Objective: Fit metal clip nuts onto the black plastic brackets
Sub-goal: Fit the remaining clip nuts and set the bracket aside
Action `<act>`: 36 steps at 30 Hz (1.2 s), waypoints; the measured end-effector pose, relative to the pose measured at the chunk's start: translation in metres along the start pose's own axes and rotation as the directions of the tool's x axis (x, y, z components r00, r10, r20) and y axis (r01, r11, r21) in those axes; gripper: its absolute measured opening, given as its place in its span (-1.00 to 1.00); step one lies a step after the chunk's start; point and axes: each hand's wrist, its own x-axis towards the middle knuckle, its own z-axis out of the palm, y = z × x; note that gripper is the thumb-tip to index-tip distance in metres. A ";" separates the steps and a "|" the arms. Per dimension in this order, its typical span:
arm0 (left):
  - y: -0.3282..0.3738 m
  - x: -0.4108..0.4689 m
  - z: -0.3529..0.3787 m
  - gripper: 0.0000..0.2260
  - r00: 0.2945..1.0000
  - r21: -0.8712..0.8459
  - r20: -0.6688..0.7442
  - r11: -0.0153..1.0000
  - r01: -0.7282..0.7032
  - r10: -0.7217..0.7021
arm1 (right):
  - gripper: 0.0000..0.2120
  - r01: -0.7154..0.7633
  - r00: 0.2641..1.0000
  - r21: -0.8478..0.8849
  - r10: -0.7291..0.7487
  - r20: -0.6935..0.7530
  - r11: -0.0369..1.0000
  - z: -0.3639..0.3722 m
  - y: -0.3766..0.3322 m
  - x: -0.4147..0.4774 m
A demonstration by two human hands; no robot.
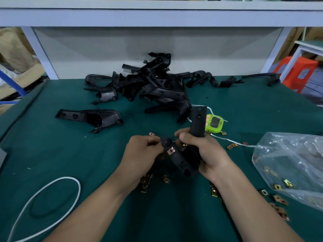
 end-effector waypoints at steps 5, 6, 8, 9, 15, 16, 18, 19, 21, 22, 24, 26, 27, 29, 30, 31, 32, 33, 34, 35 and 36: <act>0.002 -0.001 -0.002 -0.91 1.000 -0.084 0.030 0.996 0.003 0.000 | -0.87 0.085 0.996 -0.097 -0.083 0.032 0.992 0.005 0.004 -0.001; 0.002 0.000 -0.002 -0.89 0.999 -0.081 0.032 0.997 0.016 -0.014 | -0.88 0.102 0.995 -0.110 -0.100 0.026 0.989 0.005 0.005 -0.001; 0.002 0.000 -0.001 -0.87 0.999 -0.057 -0.012 0.998 0.031 -0.032 | -0.87 0.130 0.991 -0.127 -0.132 -0.005 0.983 0.007 0.006 0.000; 0.003 0.000 0.000 -0.86 0.998 -0.050 -0.049 0.998 0.028 -0.030 | -0.84 0.139 0.989 -0.122 -0.143 -0.030 0.983 0.009 0.007 0.001; 0.004 0.003 -0.004 -0.90 0.985 -0.199 -0.170 0.980 0.008 -0.043 | -0.77 0.074 0.990 0.047 -0.068 -0.123 0.996 0.002 0.003 0.003; 0.004 0.003 -0.005 -0.92 0.986 -0.226 -0.161 0.974 0.015 -0.052 | -0.81 0.065 0.988 0.062 -0.055 -0.143 0.996 0.000 0.004 0.003; 0.002 0.002 -0.007 -0.94 0.989 -0.234 -0.142 0.972 0.016 -0.050 | -0.89 0.067 0.976 0.068 -0.052 -0.209 0.995 -0.002 0.005 0.005; 0.002 0.002 -0.007 -0.94 0.990 -0.235 -0.132 0.972 0.016 -0.049 | -0.89 0.083 0.967 0.084 -0.060 -0.249 0.993 -0.002 0.005 0.006; 0.001 0.001 -0.008 -0.93 0.992 -0.256 -0.112 0.966 0.023 -0.053 | -0.88 0.121 0.949 0.157 -0.068 -0.308 0.980 -0.005 0.002 0.008; 0.000 0.002 -0.008 -0.93 0.994 -0.264 -0.098 0.964 0.028 -0.056 | -0.87 0.134 0.944 0.203 -0.064 -0.323 0.970 -0.007 0.000 0.009; 0.000 0.001 -0.007 -0.94 0.996 -0.270 -0.064 0.962 0.038 -0.057 | -0.89 0.146 0.946 0.257 -0.058 -0.320 0.955 -0.009 -0.001 0.010; 0.002 0.000 -0.006 -0.95 0.998 -0.271 -0.034 0.961 0.046 -0.057 | -0.91 0.141 0.949 0.258 -0.057 -0.310 0.956 -0.009 0.000 0.010; 0.002 -0.001 -0.005 -0.92 0.998 -0.270 -0.025 0.962 0.048 -0.057 | -0.89 0.138 0.951 0.251 -0.057 -0.305 0.958 -0.009 0.001 0.010; 0.004 -0.002 -0.004 -0.91 0.999 -0.255 -0.009 0.966 0.037 -0.040 | -0.82 0.148 0.951 0.244 -0.070 -0.302 0.958 -0.007 0.002 0.010; 0.005 -0.003 -0.004 -0.92 1.000 -0.240 0.010 0.970 0.025 -0.024 | -0.80 0.159 0.950 0.244 -0.080 -0.302 0.957 -0.006 0.002 0.010; 0.007 -0.004 -0.004 -0.93 0.999 -0.223 0.034 0.975 0.015 -0.008 | -0.80 0.170 0.950 0.240 -0.094 -0.296 0.956 -0.005 0.003 0.010; 0.008 -0.005 -0.003 -0.93 0.998 -0.207 0.057 0.978 0.009 0.003 | -0.80 0.184 0.952 0.235 -0.113 -0.286 0.954 -0.004 0.004 0.010; 0.009 -0.006 -0.002 -0.92 0.997 -0.192 0.074 0.981 0.006 0.008 | -0.80 0.202 0.952 0.234 -0.134 -0.276 0.951 -0.003 0.005 0.010; 0.009 -0.007 -0.001 -0.91 0.996 -0.181 0.086 0.984 0.008 0.007 | -0.79 0.220 0.951 0.236 -0.154 -0.269 0.947 -0.002 0.006 0.011; 0.010 -0.008 0.000 -0.91 0.996 -0.175 0.091 0.985 0.014 0.002 | -0.77 0.232 0.949 0.239 -0.166 -0.267 0.943 -0.002 0.006 0.011; 0.010 -0.008 0.001 -0.89 0.996 -0.171 0.088 0.985 0.018 -0.003 | -0.76 0.241 0.948 0.243 -0.174 -0.267 0.940 -0.001 0.006 0.012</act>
